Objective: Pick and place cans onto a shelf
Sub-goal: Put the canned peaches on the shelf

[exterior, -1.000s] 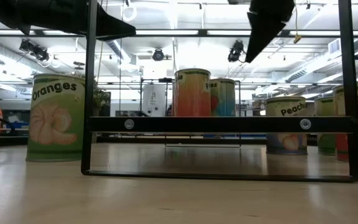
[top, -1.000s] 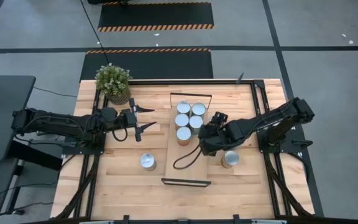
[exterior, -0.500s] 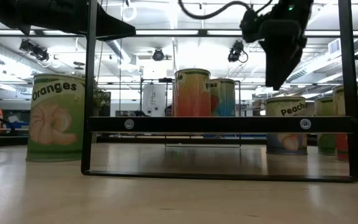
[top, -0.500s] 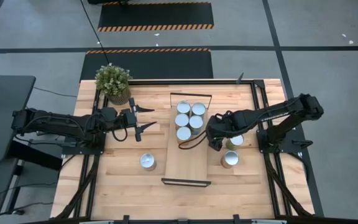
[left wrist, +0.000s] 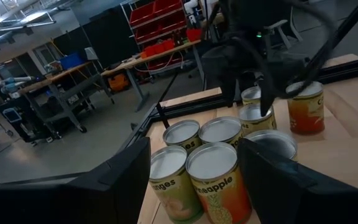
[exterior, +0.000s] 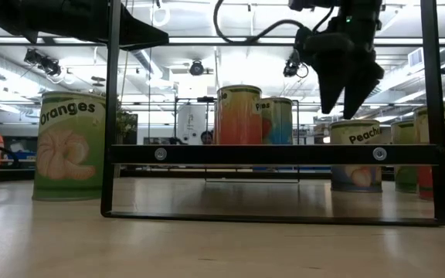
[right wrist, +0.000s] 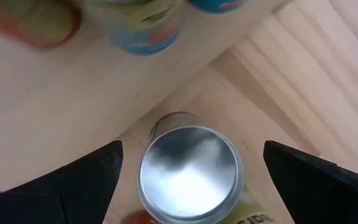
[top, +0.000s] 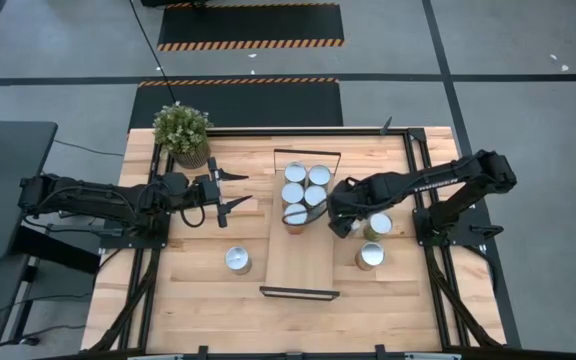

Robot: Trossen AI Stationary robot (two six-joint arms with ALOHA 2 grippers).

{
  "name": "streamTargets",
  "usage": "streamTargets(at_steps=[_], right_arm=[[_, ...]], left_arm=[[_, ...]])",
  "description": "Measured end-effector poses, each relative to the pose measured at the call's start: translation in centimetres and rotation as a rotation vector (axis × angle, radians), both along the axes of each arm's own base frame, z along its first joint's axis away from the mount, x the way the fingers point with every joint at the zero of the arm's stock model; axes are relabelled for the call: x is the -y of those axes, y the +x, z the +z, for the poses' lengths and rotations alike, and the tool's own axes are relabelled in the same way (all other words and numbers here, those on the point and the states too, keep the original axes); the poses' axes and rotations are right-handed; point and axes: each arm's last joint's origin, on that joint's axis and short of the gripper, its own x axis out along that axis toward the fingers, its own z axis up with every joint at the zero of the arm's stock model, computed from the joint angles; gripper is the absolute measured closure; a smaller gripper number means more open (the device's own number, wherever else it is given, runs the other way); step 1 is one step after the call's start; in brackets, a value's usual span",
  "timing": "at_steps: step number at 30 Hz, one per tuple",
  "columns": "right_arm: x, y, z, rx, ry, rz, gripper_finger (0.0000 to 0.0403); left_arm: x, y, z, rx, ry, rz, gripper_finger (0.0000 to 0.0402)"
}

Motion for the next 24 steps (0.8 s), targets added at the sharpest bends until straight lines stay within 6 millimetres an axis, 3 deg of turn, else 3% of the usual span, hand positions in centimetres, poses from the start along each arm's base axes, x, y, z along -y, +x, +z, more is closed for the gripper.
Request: streamTargets(at_steps=[5, 16, 24], right_arm=[[0.4, 0.0, 0.0, 0.022, 0.018, -0.111, 0.0006], [0.5, -0.4, -1.5, -0.001, 0.030, -0.153, 0.0006], [0.3, -0.4, -1.6, 0.005, 0.042, -0.151, 0.0006]], left_arm=[[0.0, 0.0, 0.0, 0.000, 0.000, 0.000, 0.0157], [0.0, 0.0, 0.0, -0.001, 0.000, 0.000, 0.0157], [0.0, 0.0, 0.0, -0.002, 0.000, 0.000, 0.0157]])
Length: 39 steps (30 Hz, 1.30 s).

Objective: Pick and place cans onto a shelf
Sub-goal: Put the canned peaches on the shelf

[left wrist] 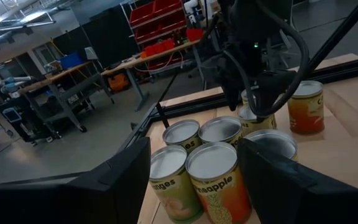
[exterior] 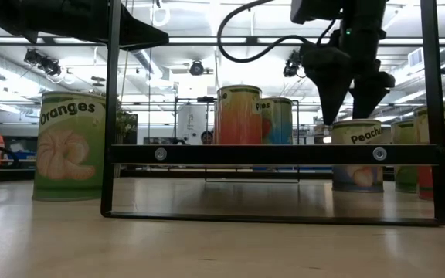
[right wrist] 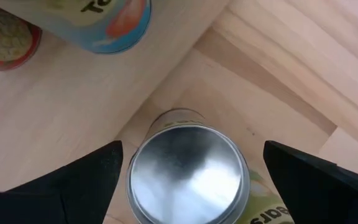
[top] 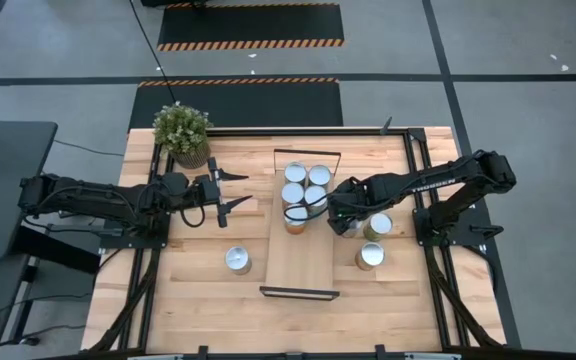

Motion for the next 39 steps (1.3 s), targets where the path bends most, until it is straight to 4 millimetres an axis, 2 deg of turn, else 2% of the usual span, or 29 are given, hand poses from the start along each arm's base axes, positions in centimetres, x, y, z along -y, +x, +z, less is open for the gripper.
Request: streamTargets(at_steps=[23, 31, 36, 39], right_arm=[[-0.8, 0.4, -0.3, 0.010, 0.091, 0.018, 0.0006], [-0.5, 0.0, 0.8, -0.055, 0.075, 0.059, 0.0006], [-0.9, 0.6, 2.8, -0.004, 0.040, 0.093, 0.0006], [-1.5, 0.9, 3.3, 0.026, -0.002, 0.112, 0.0007]], left_arm=[[0.0, 0.0, 0.0, -0.001, 0.000, 0.000, 0.0157], [0.0, 0.0, 0.0, 0.002, 0.000, 0.000, 0.0157], [0.0, 0.0, 0.0, 0.002, 0.000, 0.000, 0.0157], [0.0, 0.0, 0.0, 0.002, 0.000, 0.000, 0.0157]])
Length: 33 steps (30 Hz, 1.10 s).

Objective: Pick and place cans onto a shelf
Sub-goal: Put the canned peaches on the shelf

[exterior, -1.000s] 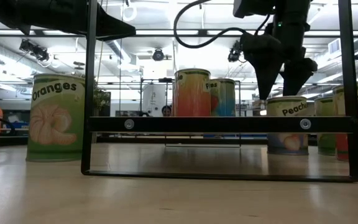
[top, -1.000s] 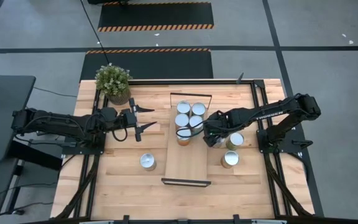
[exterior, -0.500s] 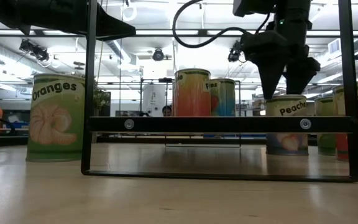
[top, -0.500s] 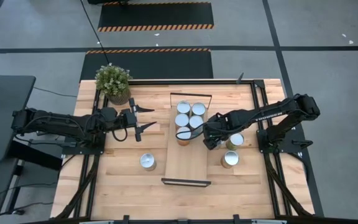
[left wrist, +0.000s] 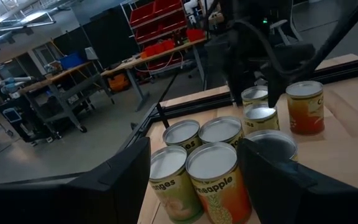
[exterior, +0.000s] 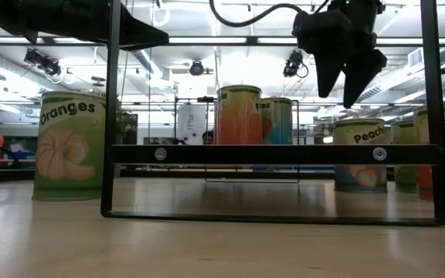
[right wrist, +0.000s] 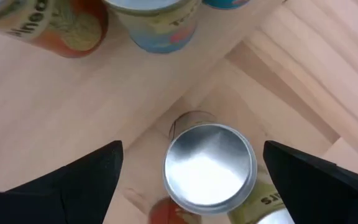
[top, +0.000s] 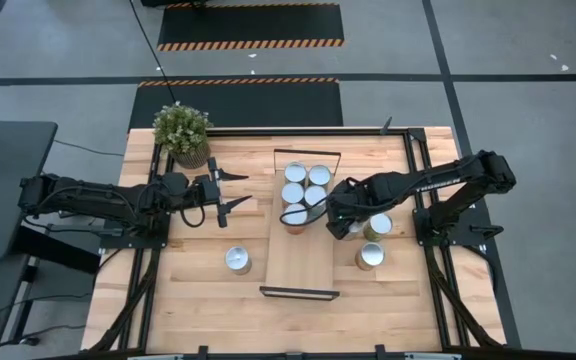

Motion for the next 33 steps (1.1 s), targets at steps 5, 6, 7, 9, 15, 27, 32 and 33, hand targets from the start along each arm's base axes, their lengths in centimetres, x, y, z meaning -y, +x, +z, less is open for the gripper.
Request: streamTargets(at_steps=[5, 6, 7, 9, 15, 27, 32, 33], right_arm=[[-0.7, 0.5, -1.1, -0.040, -0.040, 0.030, 0.0007], [-0.8, 0.6, -1.3, -0.045, -0.041, 0.032, 0.0007], [-0.9, 0.7, -1.5, -0.046, -0.041, 0.036, 0.0007], [-1.1, 1.1, -2.1, -0.068, -0.044, 0.039, 0.0007], [-1.0, 1.4, -2.8, -0.097, -0.036, 0.006, 0.0008], [-1.1, 0.9, -3.0, -0.143, 0.013, -0.028, 0.0008], [-1.0, 1.0, -2.7, -0.142, 0.035, -0.007, 0.0008], [-1.0, 1.1, -2.6, -0.140, 0.035, -0.006, 0.0008]], left_arm=[[0.0, 0.0, 0.0, -0.001, 0.000, 0.000, 0.0157], [0.0, 0.0, 0.0, -0.001, 0.000, 0.000, 0.0157], [0.0, 0.0, 0.0, 0.001, 0.000, 0.000, 0.0157], [0.0, 0.0, 0.0, -0.001, 0.000, 0.000, 0.0157], [0.0, 0.0, 0.0, -0.002, 0.000, 0.001, 0.0157], [0.0, 0.0, -0.1, -0.006, -0.005, 0.000, 0.0157], [0.0, 0.0, -0.1, -0.005, -0.006, 0.000, 0.0157], [0.0, 0.0, -0.1, -0.005, -0.006, 0.001, 0.0157]])
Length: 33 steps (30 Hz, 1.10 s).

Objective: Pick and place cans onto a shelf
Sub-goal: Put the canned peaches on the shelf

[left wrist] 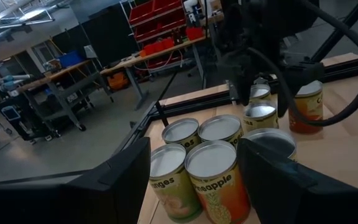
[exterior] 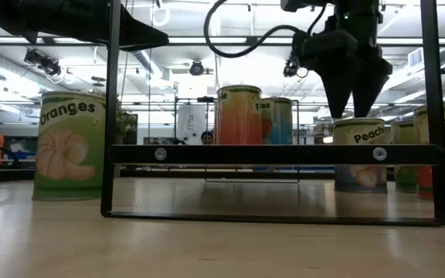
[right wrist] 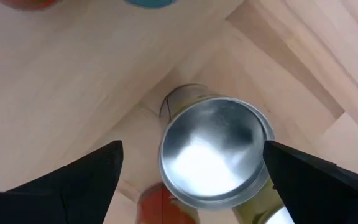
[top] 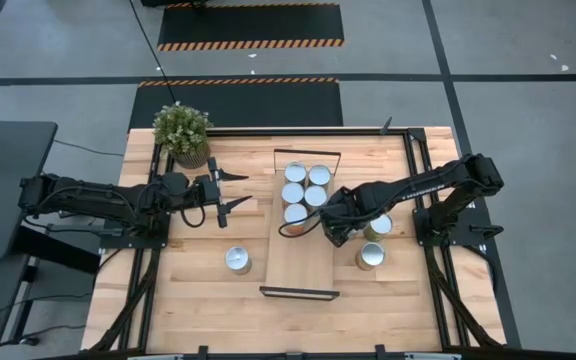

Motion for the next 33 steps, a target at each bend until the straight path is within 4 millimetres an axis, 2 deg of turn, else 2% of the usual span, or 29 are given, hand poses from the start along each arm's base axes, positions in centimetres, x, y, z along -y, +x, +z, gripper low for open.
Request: streamTargets(at_steps=[15, 33], right_arm=[[0.2, 0.1, 0.4, -0.031, 0.065, 0.193, 0.0008], [1.1, 0.4, 0.4, -0.020, 0.087, 0.231, 0.0004]], left_arm=[[0.0, 0.0, -0.1, -0.002, -0.021, 0.001, 0.0157], [0.0, 0.0, -0.1, -0.001, -0.026, 0.001, 0.0157]])
